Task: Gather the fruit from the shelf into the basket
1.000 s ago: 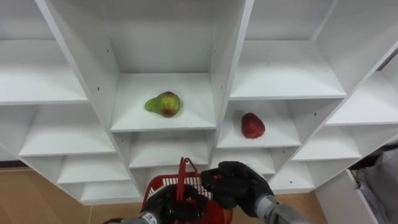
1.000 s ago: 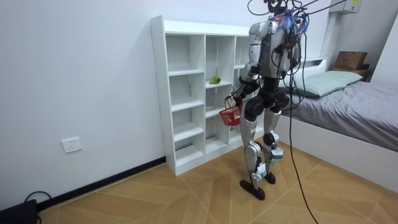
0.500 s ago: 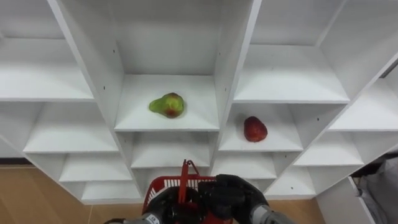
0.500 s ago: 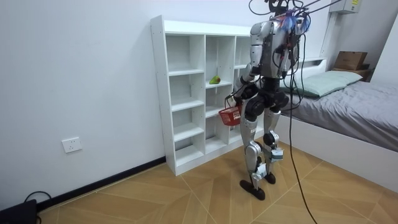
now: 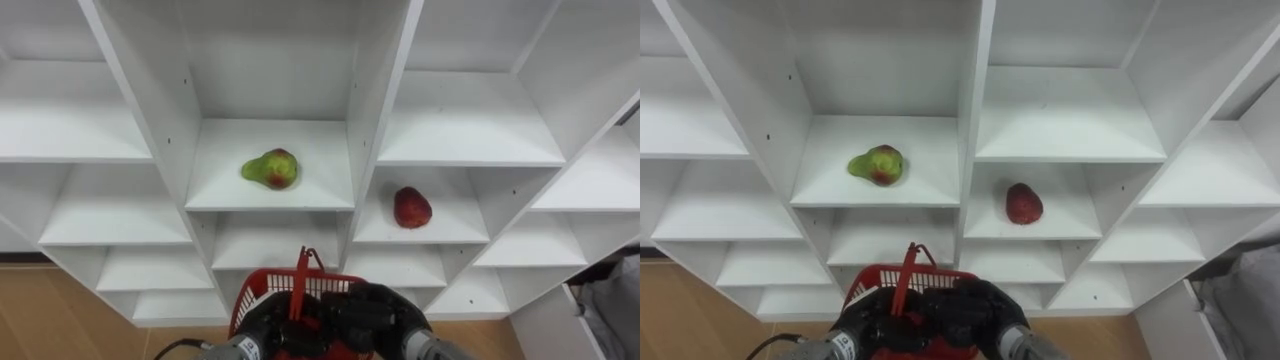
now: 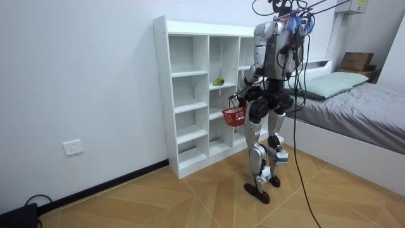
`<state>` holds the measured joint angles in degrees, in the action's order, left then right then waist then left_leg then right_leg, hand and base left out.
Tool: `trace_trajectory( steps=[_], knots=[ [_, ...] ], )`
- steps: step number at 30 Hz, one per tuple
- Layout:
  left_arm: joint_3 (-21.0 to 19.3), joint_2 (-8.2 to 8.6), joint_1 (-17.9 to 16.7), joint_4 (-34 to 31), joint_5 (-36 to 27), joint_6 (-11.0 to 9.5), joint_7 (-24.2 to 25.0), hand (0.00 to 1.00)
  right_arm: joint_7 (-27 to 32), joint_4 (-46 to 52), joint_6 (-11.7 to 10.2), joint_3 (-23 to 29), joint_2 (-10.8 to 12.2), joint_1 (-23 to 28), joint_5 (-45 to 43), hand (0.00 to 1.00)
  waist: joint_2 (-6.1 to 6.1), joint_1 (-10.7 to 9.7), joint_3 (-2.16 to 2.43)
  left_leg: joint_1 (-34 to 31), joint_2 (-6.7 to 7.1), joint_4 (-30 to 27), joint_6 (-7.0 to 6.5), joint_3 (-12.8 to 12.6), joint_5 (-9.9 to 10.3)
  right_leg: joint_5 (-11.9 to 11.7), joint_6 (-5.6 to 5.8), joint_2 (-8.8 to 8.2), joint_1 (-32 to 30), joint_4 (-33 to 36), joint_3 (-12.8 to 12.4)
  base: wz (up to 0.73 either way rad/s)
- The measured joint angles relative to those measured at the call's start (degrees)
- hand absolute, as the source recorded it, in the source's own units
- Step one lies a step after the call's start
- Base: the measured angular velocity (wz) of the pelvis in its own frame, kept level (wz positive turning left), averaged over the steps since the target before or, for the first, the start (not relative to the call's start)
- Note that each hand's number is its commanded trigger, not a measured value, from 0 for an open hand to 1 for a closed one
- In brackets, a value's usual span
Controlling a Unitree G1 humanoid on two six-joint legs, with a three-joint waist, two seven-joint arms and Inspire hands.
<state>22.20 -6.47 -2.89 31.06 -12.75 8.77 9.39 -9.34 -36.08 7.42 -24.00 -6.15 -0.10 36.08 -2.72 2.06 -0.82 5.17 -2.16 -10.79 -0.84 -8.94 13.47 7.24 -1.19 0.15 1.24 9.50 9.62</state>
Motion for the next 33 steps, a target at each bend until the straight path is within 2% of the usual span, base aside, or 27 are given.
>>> trace_trajectory(
  steps=[10, 13, 16, 21, 23, 28, 33],
  knots=[
    [0.0, 0.04, 0.0, 0.0, 0.0, 0.0, 0.4, 1.0, 0.1, -2.7, -0.4, 0.6, -0.1, -0.1, 2.5, 1.0, -0.24, -0.1, -0.01, 0.1, 0.07, 0.0, 0.0, 0.3, 0.0, 0.0, 0.12, -0.15, 0.9, -0.7, 0.2, 0.02],
    [0.1, -0.07, 0.0, 0.0, 0.0, -0.1, 0.4, 1.0, 0.1, -5.4, -0.5, 0.6, -0.3, -0.8, 2.5, 1.0, -0.17, -0.2, 0.05, 0.0, 0.1, 0.0, 0.0, 0.6, 0.0, 0.0, 0.12, -0.17, 1.0, -0.8, 1.3, 0.07],
    [1.0, -1.19, 0.0, 0.0, 0.0, -0.2, 0.9, 1.0, 0.4, -6.4, -0.5, 0.6, -1.1, -1.1, 2.5, 1.0, -0.09, -0.4, 0.09, -0.4, 0.19, 0.0, 0.0, 1.3, 0.0, 0.0, 0.13, -0.46, 1.0, -0.9, 1.6, 0.1],
    [1.0, -2.1, -0.1, 0.0, 1.1, -0.3, 1.5, 1.0, 0.4, -9.0, -0.6, 1.1, -2.3, -2.6, 3.0, 1.0, -0.05, -0.4, 0.1, -0.2, 0.09, 0.0, 0.0, 1.6, 0.0, 0.0, 0.13, -0.54, 1.3, -0.8, 1.8, 0.02],
    [1.0, -2.6, -0.7, 0.0, 1.2, -0.3, 1.5, 1.0, 0.4, -9.4, -0.6, 1.5, -2.7, -3.2, 6.1, 1.0, -0.08, -0.8, 0.1, 0.4, 0.1, 0.2, 0.0, 1.6, 0.0, 0.1, 0.18, -0.57, 1.9, -0.9, 1.9, 0.0],
    [1.0, -3.43, -1.0, 0.0, 1.2, -0.3, 2.3, 1.0, 0.4, -10.5, -0.9, 3.2, -2.9, -4.5, 11.1, 1.0, -0.25, -1.6, 0.11, 0.4, 0.5, 0.2, -0.05, 1.5, 0.0, 0.2, 0.36, -0.74, 1.9, -0.9, 1.9, 0.01],
    [1.0, -3.42, -1.1, -0.1, 1.2, -0.3, 2.6, 1.0, 0.4, -11.0, -1.1, 3.2, -2.8, -4.5, 11.1, 1.0, -0.49, -1.8, 0.15, 0.4, 0.69, 0.2, -0.2, 1.6, -0.1, 0.3, 0.5, -0.92, 1.9, -0.8, 1.8, 0.0]
  ],
)
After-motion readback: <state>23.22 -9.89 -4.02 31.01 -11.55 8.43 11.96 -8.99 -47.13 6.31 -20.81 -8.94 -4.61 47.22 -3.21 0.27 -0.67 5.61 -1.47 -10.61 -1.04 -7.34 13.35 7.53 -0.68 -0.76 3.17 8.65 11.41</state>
